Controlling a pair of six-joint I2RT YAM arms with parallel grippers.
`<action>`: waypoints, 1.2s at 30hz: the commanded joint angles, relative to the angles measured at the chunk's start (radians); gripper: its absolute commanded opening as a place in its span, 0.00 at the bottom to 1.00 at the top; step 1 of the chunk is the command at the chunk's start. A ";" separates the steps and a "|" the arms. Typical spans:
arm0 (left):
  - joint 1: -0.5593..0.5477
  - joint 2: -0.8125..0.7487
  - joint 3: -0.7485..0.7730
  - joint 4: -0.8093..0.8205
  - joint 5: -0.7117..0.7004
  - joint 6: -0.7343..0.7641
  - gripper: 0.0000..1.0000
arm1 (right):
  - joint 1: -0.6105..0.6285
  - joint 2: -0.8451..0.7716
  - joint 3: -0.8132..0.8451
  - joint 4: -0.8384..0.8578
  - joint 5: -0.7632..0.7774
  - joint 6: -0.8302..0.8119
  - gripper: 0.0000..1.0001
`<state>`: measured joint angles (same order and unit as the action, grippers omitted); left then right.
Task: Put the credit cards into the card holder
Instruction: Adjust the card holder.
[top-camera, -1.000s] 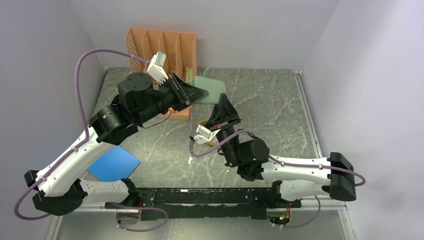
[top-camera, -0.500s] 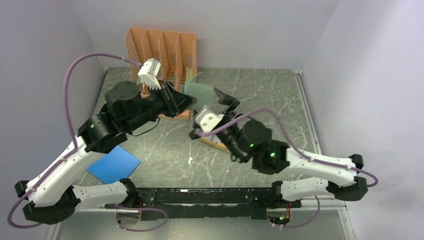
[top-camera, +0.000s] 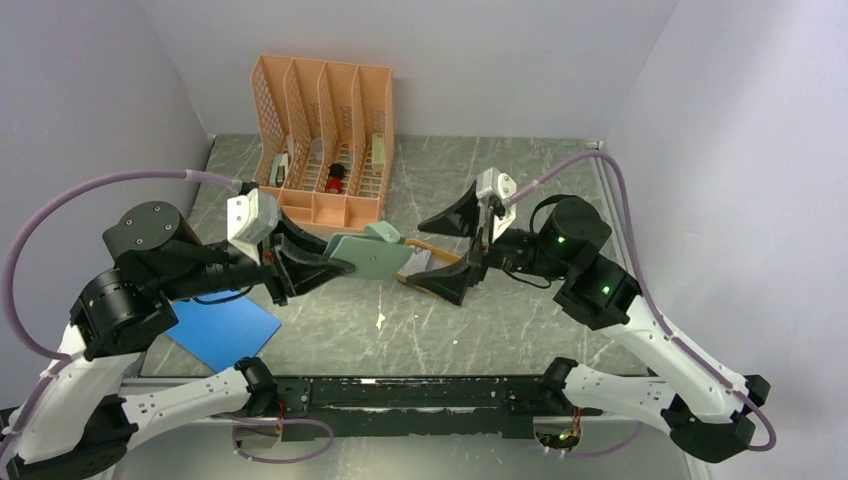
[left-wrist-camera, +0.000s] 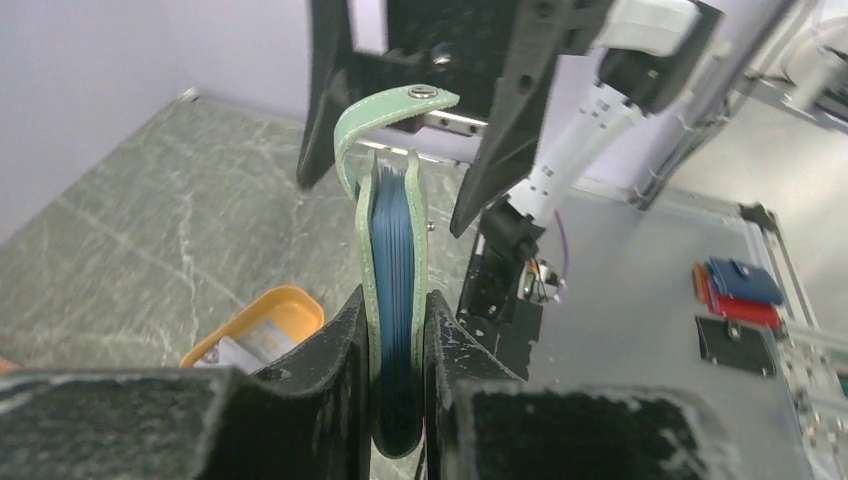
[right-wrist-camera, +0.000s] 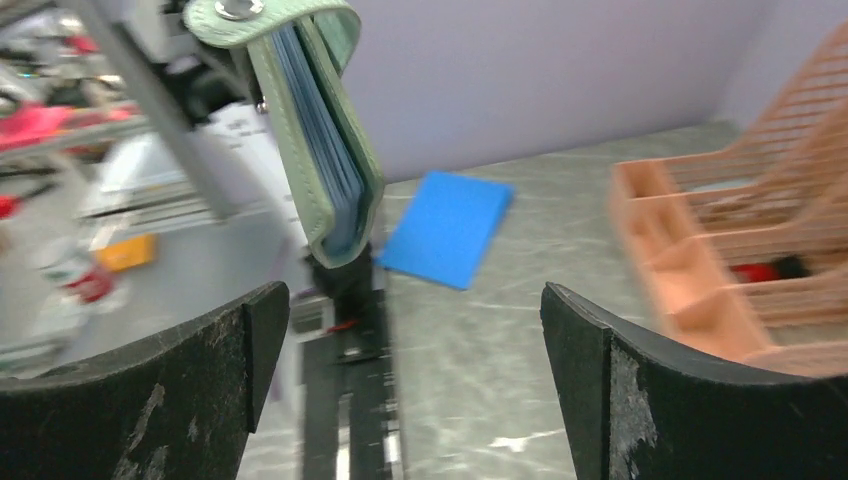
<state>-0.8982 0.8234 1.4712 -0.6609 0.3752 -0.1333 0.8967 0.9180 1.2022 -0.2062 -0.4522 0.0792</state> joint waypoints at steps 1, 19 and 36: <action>0.006 0.016 0.061 -0.001 0.244 0.160 0.05 | -0.033 -0.009 -0.060 0.153 -0.342 0.267 1.00; 0.006 0.118 0.080 0.152 0.421 0.098 0.05 | -0.035 0.067 -0.092 0.545 -0.483 0.598 0.76; 0.006 0.001 -0.188 0.530 0.202 -0.163 0.77 | -0.035 -0.007 -0.189 0.746 -0.228 0.677 0.00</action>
<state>-0.8974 0.8967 1.3758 -0.3832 0.6849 -0.1555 0.8619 0.9623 1.0164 0.4149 -0.8249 0.7193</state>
